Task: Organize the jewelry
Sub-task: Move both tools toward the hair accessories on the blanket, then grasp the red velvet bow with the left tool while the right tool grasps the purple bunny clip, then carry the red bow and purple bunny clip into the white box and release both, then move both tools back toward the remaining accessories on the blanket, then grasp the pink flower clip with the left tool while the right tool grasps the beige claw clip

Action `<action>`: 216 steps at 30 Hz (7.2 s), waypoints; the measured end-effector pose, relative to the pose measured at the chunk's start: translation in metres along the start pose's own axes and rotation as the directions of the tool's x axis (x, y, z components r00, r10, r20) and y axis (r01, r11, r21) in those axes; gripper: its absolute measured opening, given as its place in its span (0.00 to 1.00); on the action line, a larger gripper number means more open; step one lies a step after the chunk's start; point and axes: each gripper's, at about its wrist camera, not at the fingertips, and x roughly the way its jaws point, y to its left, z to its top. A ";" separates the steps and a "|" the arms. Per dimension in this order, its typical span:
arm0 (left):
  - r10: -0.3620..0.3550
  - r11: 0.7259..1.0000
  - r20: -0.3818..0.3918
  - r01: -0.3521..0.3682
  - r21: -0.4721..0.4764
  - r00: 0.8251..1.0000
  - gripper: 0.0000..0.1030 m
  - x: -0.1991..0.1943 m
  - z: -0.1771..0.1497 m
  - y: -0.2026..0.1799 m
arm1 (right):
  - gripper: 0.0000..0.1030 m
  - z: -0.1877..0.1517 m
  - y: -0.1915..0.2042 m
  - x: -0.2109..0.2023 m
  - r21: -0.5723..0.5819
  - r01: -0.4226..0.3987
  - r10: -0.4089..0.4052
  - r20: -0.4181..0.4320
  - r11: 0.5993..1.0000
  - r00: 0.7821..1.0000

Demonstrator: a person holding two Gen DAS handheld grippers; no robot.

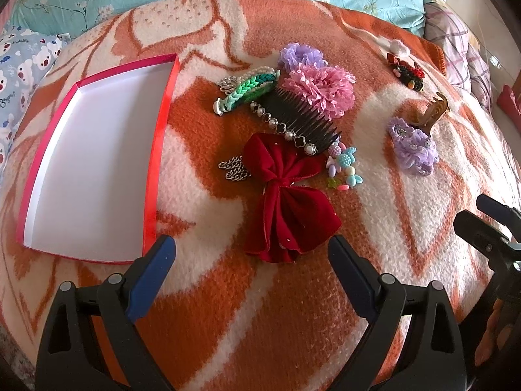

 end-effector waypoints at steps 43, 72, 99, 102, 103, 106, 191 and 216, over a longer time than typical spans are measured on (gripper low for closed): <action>-0.272 0.962 -0.108 0.272 -0.014 0.956 0.31 0.064 0.031 -0.011 | 0.38 0.039 -0.031 0.069 0.107 -0.097 0.099 -0.019 0.990 0.995; -0.241 0.964 0.121 0.252 -0.085 0.963 0.21 -0.020 0.041 0.079 | 0.30 0.057 0.069 0.031 -0.074 -0.319 0.323 0.045 0.945 0.945; -0.028 0.969 0.099 0.051 -0.241 0.995 0.21 0.034 0.093 0.228 | 0.30 0.133 0.228 0.134 -0.205 -0.509 0.511 -0.043 0.836 0.858; -0.011 0.969 0.084 0.032 -0.246 0.996 0.21 0.049 0.107 0.240 | 0.30 0.142 0.242 0.156 -0.211 -0.515 0.517 -0.054 0.830 0.855; -0.006 0.969 0.081 0.026 -0.248 0.997 0.21 0.053 0.110 0.243 | 0.30 0.145 0.245 0.163 -0.208 -0.519 0.519 -0.057 0.829 0.853; 0.008 0.967 0.070 0.011 -0.255 0.998 0.21 0.067 0.119 0.253 | 0.30 0.153 0.254 0.184 -0.201 -0.523 0.521 -0.067 0.828 0.851; -0.249 0.968 0.010 0.249 -0.002 0.968 0.69 0.054 0.112 0.003 | 0.75 0.060 -0.066 0.034 0.232 -0.103 0.068 0.153 0.967 0.986; -0.312 0.945 -0.068 0.317 0.083 0.948 0.17 0.118 0.152 -0.055 | 0.23 0.060 -0.128 0.062 0.409 -0.081 0.026 0.140 0.909 0.990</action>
